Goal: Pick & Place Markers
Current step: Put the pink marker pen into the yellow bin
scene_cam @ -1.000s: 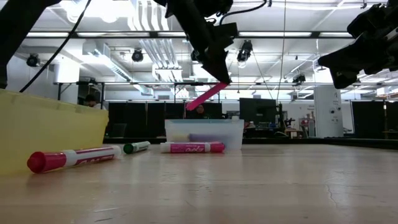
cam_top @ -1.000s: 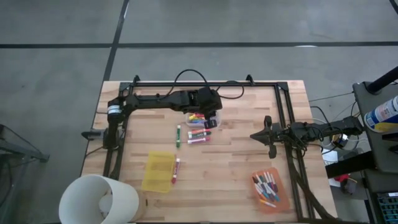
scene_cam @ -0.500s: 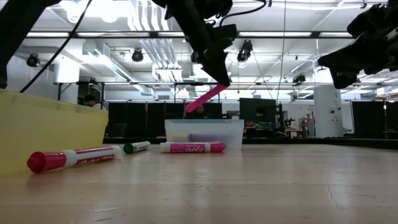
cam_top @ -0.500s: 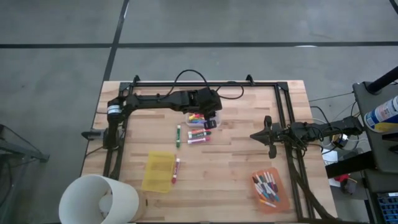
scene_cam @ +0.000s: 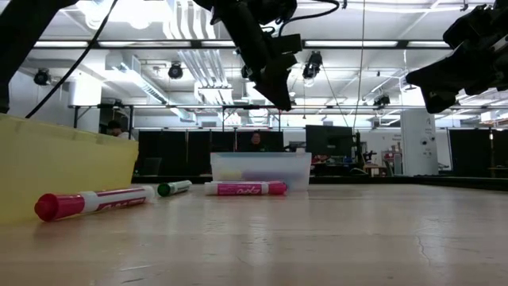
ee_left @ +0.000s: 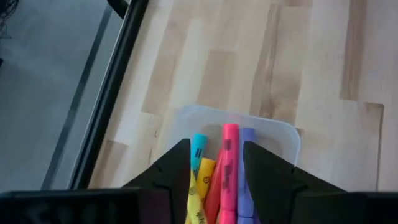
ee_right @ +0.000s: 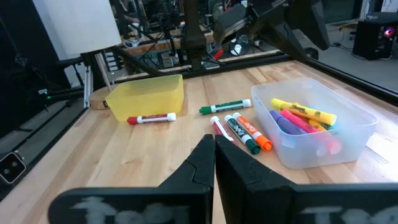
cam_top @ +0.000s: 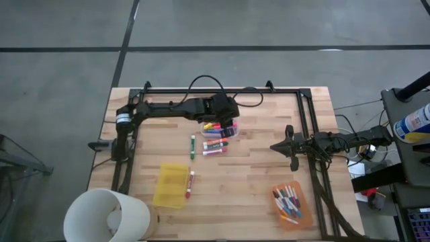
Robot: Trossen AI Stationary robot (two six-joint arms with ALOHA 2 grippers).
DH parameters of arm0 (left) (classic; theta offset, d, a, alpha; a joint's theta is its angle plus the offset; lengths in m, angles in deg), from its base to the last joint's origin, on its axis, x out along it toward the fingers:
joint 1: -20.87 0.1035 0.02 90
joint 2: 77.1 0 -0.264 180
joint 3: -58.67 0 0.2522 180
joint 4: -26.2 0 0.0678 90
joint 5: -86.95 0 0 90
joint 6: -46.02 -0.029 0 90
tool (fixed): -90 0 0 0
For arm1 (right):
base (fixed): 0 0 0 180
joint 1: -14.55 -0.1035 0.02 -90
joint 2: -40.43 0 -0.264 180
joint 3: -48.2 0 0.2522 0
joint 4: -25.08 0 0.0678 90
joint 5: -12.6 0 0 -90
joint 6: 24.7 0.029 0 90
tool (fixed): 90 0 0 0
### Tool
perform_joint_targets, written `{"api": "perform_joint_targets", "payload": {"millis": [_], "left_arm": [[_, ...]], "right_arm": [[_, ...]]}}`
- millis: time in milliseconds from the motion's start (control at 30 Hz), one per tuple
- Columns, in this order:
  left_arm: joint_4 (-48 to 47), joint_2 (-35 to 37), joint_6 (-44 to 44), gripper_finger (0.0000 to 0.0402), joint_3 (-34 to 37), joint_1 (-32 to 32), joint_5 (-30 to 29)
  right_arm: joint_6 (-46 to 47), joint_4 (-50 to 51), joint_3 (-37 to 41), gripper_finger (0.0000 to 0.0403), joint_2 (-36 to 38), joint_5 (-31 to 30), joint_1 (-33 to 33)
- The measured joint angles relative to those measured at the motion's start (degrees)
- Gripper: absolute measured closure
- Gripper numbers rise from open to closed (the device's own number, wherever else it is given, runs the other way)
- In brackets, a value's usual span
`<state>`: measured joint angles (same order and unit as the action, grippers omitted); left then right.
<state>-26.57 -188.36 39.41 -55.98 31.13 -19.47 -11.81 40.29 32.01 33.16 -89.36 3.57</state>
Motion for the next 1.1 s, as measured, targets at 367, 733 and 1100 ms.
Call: {"api": "perform_joint_targets", "payload": {"millis": [367,733,1100], "left_arm": [[-3.88,0.06,6.64,0.0257,2.78,-3.22,14.21],[-3.46,0.08,8.56,0.0257,11.86,-7.40,13.75],[-2.65,0.08,10.63,0.0257,19.07,-8.02,7.37]], "right_arm": [[0.00,0.00,0.00,0.0394,-0.02,-0.01,0.00],[0.01,0.01,0.00,0.0394,-0.02,-0.01,0.02],[0.02,0.00,0.00,0.0394,-0.02,-0.01,0.00]]}}
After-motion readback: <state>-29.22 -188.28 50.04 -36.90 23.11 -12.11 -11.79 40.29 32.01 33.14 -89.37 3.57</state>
